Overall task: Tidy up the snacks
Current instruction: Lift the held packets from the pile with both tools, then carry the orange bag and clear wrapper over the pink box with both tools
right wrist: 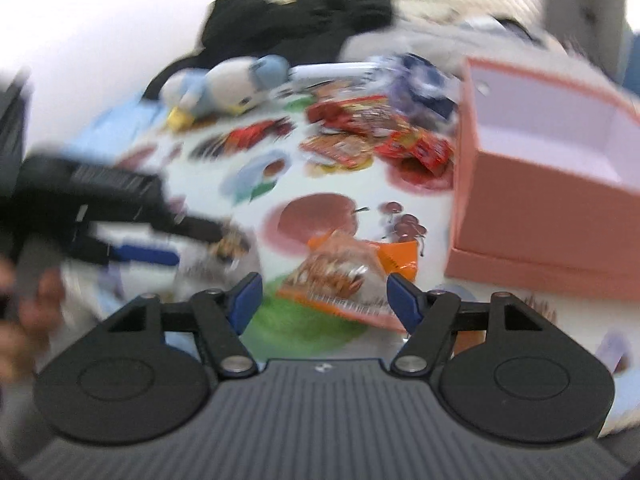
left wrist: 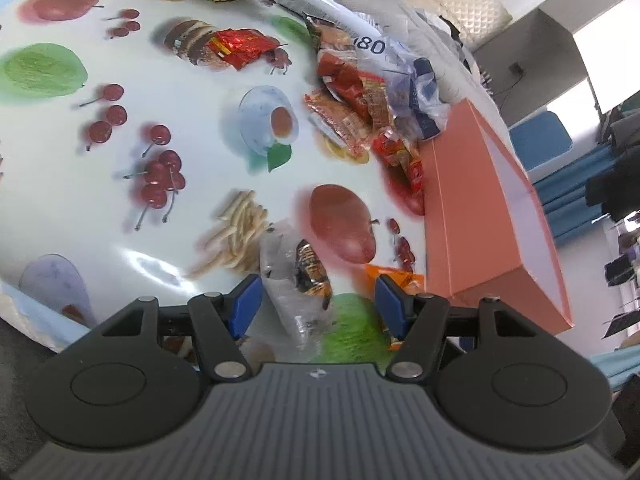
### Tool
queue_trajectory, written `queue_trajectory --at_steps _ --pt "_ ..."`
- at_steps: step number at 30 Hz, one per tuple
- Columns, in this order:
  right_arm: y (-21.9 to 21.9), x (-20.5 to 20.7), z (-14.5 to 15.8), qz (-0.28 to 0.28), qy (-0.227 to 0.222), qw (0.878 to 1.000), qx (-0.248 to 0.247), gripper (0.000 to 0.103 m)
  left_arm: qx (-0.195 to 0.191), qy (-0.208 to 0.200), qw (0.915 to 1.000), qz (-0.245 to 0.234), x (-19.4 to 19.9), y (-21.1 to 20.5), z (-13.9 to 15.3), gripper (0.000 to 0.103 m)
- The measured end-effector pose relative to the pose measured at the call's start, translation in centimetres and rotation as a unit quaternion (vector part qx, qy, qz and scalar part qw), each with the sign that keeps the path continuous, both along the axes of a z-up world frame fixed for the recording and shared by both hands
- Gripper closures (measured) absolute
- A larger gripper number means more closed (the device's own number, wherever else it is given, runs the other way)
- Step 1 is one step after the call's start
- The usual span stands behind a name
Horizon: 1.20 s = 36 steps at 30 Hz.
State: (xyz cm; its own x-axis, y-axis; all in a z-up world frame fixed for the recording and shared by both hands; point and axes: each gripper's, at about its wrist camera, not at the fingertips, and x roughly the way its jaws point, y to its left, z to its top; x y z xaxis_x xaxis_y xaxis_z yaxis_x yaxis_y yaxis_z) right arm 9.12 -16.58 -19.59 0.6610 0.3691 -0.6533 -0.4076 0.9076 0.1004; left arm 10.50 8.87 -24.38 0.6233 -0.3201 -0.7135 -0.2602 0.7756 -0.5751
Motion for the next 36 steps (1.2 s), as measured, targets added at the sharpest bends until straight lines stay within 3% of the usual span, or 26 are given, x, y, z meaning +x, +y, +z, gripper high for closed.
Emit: queue_trajectory --at_steps 2,7,13,16,30,33,36 --pt "-0.9 1.4 -0.1 -0.034 0.021 0.999 0.034 0.024 0.005 0.004 0.9999 0.01 0.2 -0.1 0.1 0.036" --pt "-1.8 4.4 -1.8 -0.083 0.079 0.991 0.072 0.023 -0.009 0.023 0.9997 0.009 1.2 -0.6 -0.6 0.037" --pt "-1.5 5.9 -3.7 -0.082 0.119 0.986 0.081 0.022 -0.026 0.045 0.9984 0.02 1.8 -1.0 -1.9 0.039" --pt "-1.2 6.0 -4.4 -0.073 0.132 0.986 0.076 0.023 -0.015 0.05 0.9984 0.024 2.0 -1.3 -2.1 0.039" --pt "-1.9 5.2 -4.2 -0.069 0.098 0.992 0.05 0.037 0.034 0.041 0.9983 0.024 2.9 -1.8 -1.8 0.041" --pt "-2.2 4.9 -4.0 -0.072 0.09 0.992 0.044 0.039 0.065 0.038 0.9971 0.013 3.6 -2.3 -1.8 0.047" --pt "-2.6 4.8 -3.9 -0.078 0.089 0.992 0.04 0.04 0.072 0.043 0.9965 0.009 4.3 -2.6 -2.3 0.051"
